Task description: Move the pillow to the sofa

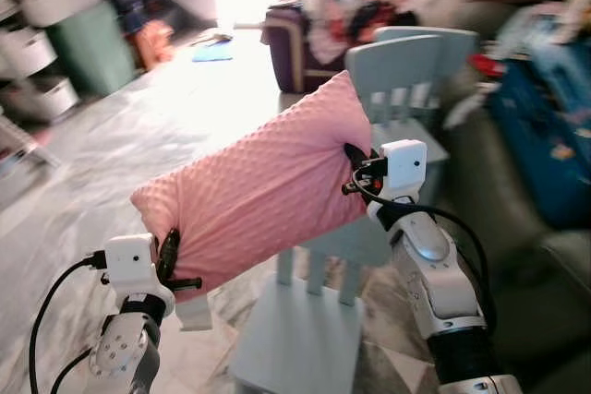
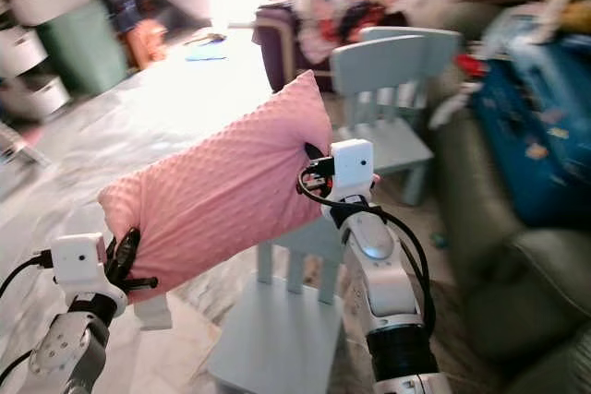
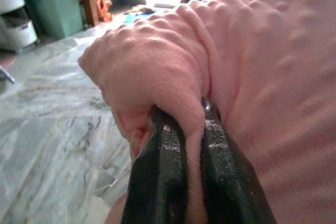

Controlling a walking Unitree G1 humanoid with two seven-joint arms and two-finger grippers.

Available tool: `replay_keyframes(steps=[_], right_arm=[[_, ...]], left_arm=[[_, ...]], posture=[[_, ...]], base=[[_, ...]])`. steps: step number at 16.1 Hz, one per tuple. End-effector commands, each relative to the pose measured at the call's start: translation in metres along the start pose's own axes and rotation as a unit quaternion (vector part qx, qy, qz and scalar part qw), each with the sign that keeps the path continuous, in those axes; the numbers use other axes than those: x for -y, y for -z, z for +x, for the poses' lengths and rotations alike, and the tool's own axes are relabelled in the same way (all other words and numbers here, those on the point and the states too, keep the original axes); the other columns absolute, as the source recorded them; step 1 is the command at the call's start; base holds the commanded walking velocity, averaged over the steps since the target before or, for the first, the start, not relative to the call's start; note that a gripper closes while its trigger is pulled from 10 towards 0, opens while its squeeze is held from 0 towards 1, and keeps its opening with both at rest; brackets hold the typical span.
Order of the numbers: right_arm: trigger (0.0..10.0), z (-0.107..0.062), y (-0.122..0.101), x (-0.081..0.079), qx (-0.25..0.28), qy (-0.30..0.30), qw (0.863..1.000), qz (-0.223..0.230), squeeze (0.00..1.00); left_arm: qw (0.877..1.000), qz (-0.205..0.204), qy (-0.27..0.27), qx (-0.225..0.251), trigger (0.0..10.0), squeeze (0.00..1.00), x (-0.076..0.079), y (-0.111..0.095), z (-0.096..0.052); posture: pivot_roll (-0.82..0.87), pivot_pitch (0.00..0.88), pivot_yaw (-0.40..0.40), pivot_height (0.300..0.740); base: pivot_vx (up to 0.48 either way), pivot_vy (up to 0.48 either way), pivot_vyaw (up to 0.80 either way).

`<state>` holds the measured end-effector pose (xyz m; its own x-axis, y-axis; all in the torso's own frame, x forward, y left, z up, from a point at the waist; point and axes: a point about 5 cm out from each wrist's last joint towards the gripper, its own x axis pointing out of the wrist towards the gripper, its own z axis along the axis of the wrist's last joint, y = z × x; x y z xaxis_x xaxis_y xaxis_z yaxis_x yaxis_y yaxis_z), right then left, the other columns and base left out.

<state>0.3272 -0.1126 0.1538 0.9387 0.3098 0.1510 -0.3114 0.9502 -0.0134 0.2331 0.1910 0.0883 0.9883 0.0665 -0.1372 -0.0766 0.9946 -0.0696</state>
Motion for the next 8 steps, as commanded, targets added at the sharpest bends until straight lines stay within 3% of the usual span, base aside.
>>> replay_keyframes(steps=[1, 4, 6, 7, 8], right_arm=[[0.0, 0.0008, -0.0086, 0.0041, 0.019, 0.009, 1.0, -0.001, 0.0], [0.0, 0.0005, -0.0084, 0.0047, 0.018, 0.009, 1.0, -0.002, 0.0], [0.0, 0.0007, -0.0075, 0.0046, 0.013, 0.007, 1.0, -0.004, 0.0], [0.0, 0.0007, -0.007, 0.0048, 0.01, 0.006, 1.0, -0.005, 0.0], [4.3, 0.0002, -0.0064, 0.0053, 0.005, 0.005, 1.0, -0.01, 0.0]], left_arm=[[1.0, 0.011, -0.021, -0.004, 10.0, 0.0, -0.0087, -0.0028, 0.0017], [0.999, 0.019, -0.037, -0.017, 10.0, 0.0, -0.0094, -0.0025, 0.004], [0.999, -0.011, -0.038, -0.025, 10.0, 0.0, -0.0087, -0.006, 0.0056], [0.998, -0.047, -0.042, -0.026, 10.0, 0.0, -0.0097, -0.0077, 0.0066], [0.997, -0.057, -0.04, -0.018, 10.0, 0.0, -0.0105, -0.0104, 0.0067]], posture=[[-0.16, 0.0, 0.091, 0.74], [-0.16, 0.0, 0.088, 0.74], [-0.16, 0.0, 0.083, 0.74], [-0.17, 0.0, 0.081, 0.74], [-0.17, 0.0, 0.079, 0.74]], base=[[0.0, 0.0, 0.0], [0.0, 0.0, 0.0], [0.0, 0.0, 0.0], [0.0, 0.0, 0.0], [0.0, 0.0, 0.0]])
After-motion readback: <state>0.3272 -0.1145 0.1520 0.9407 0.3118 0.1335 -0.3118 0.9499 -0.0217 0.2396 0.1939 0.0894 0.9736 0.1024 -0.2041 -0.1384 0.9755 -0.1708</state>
